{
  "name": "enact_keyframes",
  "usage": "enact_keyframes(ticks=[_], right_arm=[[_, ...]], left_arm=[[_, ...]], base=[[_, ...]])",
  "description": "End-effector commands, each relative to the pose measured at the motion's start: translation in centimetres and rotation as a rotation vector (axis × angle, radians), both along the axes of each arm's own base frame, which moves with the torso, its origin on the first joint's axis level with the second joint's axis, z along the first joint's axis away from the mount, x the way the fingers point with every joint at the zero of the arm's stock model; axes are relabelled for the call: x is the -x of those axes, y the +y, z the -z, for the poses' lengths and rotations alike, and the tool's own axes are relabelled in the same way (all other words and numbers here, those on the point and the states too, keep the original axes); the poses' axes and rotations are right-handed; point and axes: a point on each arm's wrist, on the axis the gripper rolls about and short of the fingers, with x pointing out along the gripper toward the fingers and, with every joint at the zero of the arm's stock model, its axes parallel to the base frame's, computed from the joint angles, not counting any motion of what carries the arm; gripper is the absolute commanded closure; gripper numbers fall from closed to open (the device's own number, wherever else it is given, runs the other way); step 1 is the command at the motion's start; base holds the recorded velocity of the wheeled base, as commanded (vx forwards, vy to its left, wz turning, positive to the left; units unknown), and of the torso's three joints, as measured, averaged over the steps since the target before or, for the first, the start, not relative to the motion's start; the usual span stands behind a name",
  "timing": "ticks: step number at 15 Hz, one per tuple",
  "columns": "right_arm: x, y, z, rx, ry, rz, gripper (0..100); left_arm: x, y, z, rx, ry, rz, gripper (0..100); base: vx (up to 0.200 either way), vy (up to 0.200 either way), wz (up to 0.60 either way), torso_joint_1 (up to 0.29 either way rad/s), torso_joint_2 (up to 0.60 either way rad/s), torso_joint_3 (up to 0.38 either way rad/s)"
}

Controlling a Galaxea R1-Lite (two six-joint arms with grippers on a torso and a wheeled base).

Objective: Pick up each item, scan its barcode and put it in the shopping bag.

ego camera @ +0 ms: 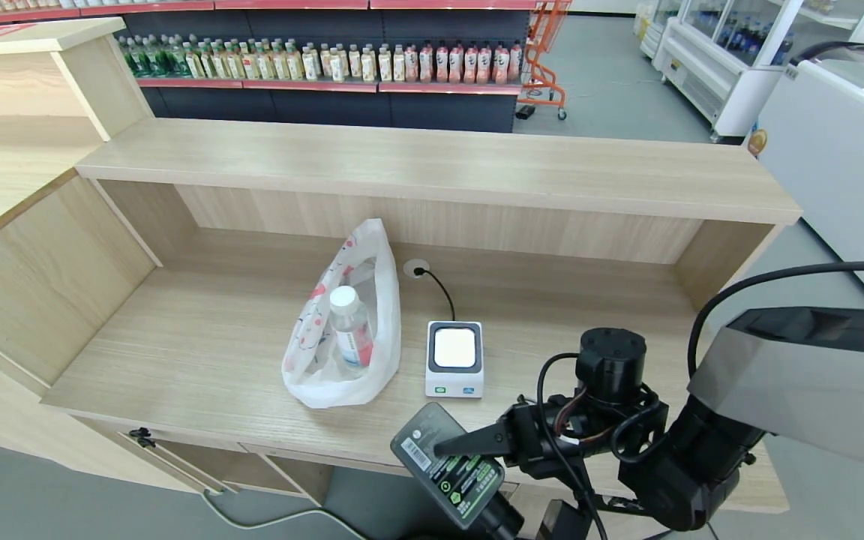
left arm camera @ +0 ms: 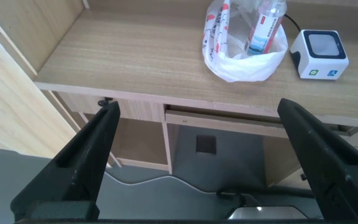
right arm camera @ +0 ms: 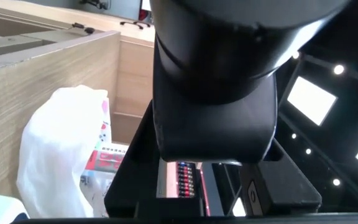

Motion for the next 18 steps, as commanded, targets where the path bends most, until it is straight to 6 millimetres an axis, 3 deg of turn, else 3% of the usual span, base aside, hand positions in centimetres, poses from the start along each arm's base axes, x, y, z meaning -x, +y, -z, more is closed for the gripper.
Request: enact_keyframes(ticks=[1,18], right_arm=[[-0.3,1.3,0.9,0.0,0.001,-0.025,100],[0.0,2.3,1.0,0.002,0.017,-0.052,100]], left_arm=[[0.0,0.0,0.0,0.0,0.001,-0.001,0],[0.0,0.0,0.0,0.0,0.0,-0.001,0]], base=[[0.0,0.0,0.0,0.0,0.0,0.0],[0.0,0.0,0.0,0.0,0.0,0.0]])
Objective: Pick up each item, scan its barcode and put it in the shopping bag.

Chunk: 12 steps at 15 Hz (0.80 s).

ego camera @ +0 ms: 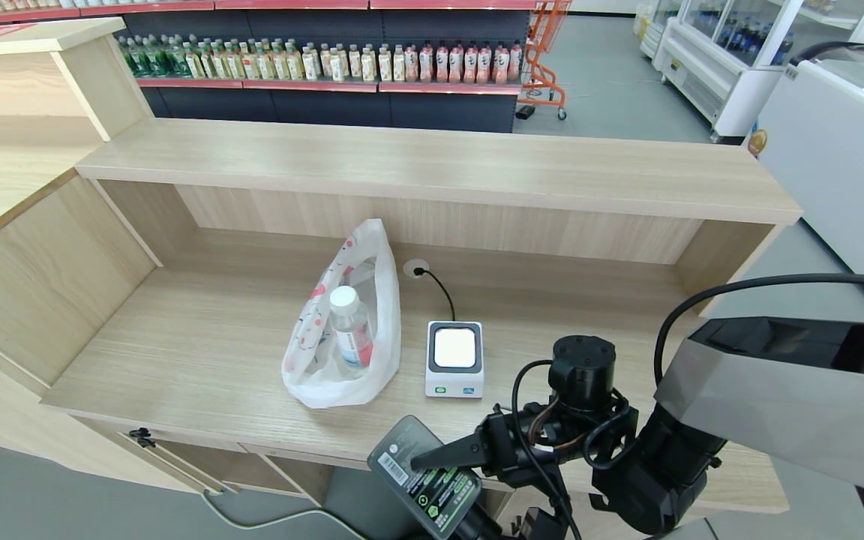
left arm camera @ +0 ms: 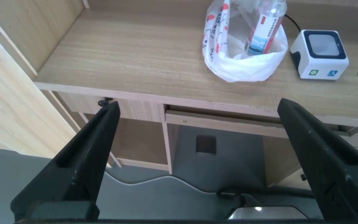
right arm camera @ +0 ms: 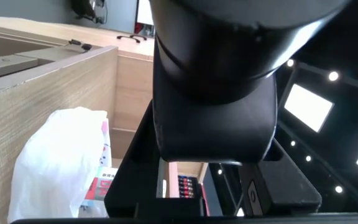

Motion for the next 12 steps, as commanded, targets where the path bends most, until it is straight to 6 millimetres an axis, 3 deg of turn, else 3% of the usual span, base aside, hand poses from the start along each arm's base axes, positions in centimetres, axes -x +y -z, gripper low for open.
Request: enact_keyframes(ticks=[1,12], right_arm=[[0.0,0.1,-0.1,-0.004,-0.006,-0.001,100],[-1.0,-0.2,-1.4,-0.034,-0.049,0.022,100]], left_arm=[[0.0,0.0,0.0,0.0,-0.001,0.0,0],[0.0,0.0,0.0,0.0,-0.001,0.0,0]], base=[[0.0,0.0,0.0,0.0,0.0,0.0],[0.0,0.0,0.0,0.0,0.0,0.0]])
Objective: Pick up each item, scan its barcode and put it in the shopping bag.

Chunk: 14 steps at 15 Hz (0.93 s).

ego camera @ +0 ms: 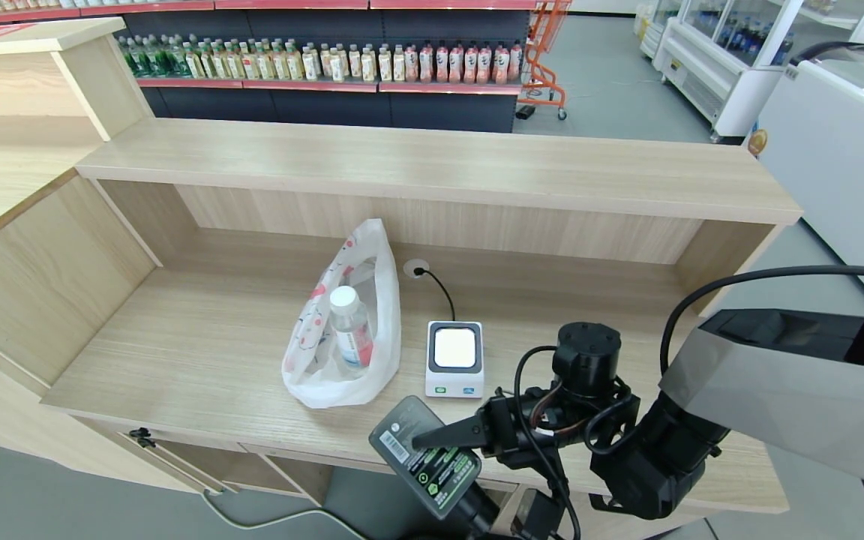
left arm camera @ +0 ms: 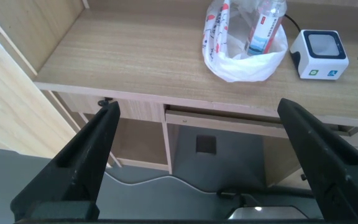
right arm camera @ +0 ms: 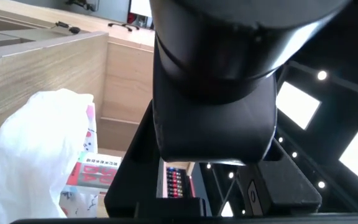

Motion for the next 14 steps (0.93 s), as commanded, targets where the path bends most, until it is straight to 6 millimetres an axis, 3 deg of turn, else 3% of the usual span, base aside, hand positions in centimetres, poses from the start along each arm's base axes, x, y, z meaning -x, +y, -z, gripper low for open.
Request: enact_keyframes(ticks=[1,3,6,7,8,10,11,12,14], right_arm=[[0.0,-0.1,-0.7,-0.004,-0.006,0.014,100],[0.3,-0.3,-2.1,0.005,0.022,0.036,100],[1.9,-1.8,-6.0,0.059,0.291,0.208,100],[2.5,-3.1,-8.3,0.017,0.323,0.31,100],[3.7,-6.1,-10.9,-0.052,0.393,0.499,100],[6.1,-10.3,-11.7,-0.121,0.68,0.691,100],[6.2,-11.9,-12.3,-0.184,0.795,0.774,100],[6.2,-12.9,-12.7,-0.233,0.951,0.832,100],[6.1,-13.0,-13.4,-0.325,1.362,0.834,100]], left_arm=[[0.0,0.0,0.0,0.0,0.001,-0.001,0],[0.0,0.0,0.0,0.0,-0.001,-0.001,0],[0.0,0.0,0.0,0.0,-0.001,-0.001,0],[0.0,0.0,0.0,0.0,0.001,-0.001,0],[0.0,0.0,0.0,0.0,0.001,-0.001,0],[0.0,0.0,0.0,0.0,-0.001,-0.001,0],[0.0,0.0,0.0,0.0,0.001,-0.001,0],[0.0,0.0,0.0,0.0,0.001,-0.001,0],[0.0,0.0,0.0,0.0,0.001,0.001,0]], base=[[0.0,0.0,0.0,0.0,0.0,0.0],[0.0,0.0,0.0,0.0,0.0,0.0],[0.0,0.0,0.0,0.0,0.0,0.0],[0.0,0.0,0.0,0.0,0.0,0.0],[0.0,0.0,0.0,0.0,0.0,0.0],[0.0,0.0,0.0,0.0,0.0,0.0],[0.0,0.0,0.0,0.0,0.0,0.0],[0.0,0.0,0.0,0.0,0.0,0.0],[0.0,0.0,0.0,0.0,0.0,0.0]])
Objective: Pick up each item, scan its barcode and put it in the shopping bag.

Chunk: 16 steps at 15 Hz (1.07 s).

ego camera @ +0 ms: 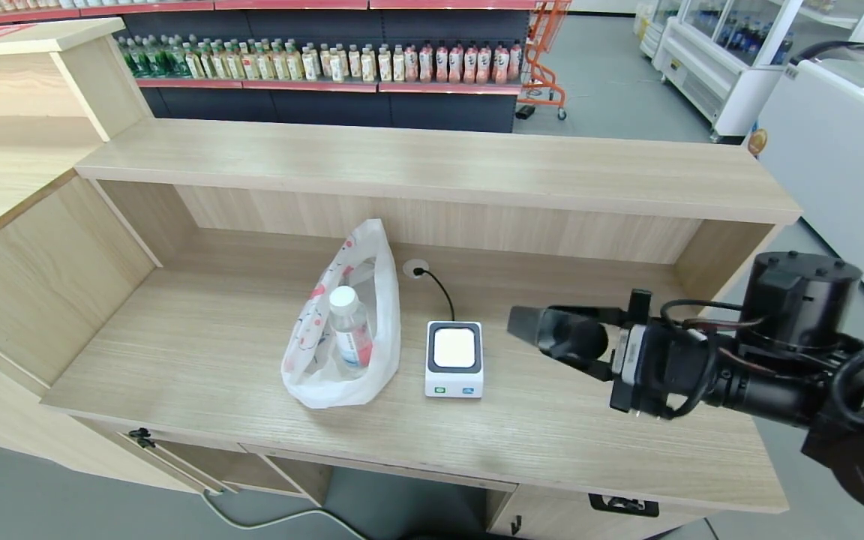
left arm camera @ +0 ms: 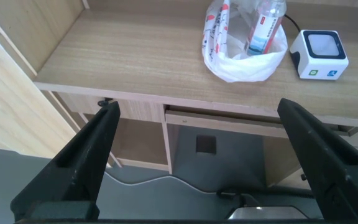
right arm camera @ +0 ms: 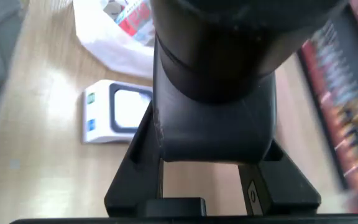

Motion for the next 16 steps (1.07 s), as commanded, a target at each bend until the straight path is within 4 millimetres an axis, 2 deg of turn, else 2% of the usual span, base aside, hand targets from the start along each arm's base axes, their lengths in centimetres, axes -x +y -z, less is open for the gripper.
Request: enact_keyframes(ticks=[1,2,3,4,8,12,14,16], right_arm=[[1.0,-1.8,-2.6,-0.21,0.232,0.13,100],[0.9,-1.8,-2.5,-0.256,0.299,0.139,100],[0.5,-1.3,-2.0,-0.421,0.533,0.16,100],[-0.5,-0.7,-1.8,-0.501,0.633,0.179,100],[-4.4,1.3,-1.6,-0.831,0.925,0.306,100],[-4.9,2.9,0.6,-0.909,1.138,0.33,100],[-5.2,3.2,1.6,-0.908,1.178,0.349,100],[-6.1,3.7,3.8,-0.882,1.222,0.386,100]], left_arm=[[0.0,0.0,0.0,0.0,0.001,0.0,0],[0.0,0.0,0.0,0.0,-0.001,0.001,0],[0.0,0.0,0.0,0.0,0.001,0.0,0],[0.0,0.0,0.0,0.0,-0.001,0.0,0],[0.0,0.0,0.0,0.0,-0.001,0.0,0],[0.0,0.0,0.0,0.0,0.001,0.003,0],[0.0,0.0,0.0,0.0,-0.001,0.0,0],[0.0,0.0,0.0,0.0,-0.001,0.0,0]], base=[[0.0,0.0,0.0,0.0,0.0,0.0],[0.0,0.0,0.0,0.0,0.0,0.0],[0.0,0.0,0.0,0.0,0.0,0.0],[0.0,0.0,0.0,0.0,0.0,0.0],[0.0,0.0,0.0,0.0,0.0,0.0],[0.0,0.0,0.0,0.0,0.0,0.0],[0.0,0.0,0.0,0.0,0.0,0.0],[0.0,0.0,0.0,0.0,0.0,0.0]])
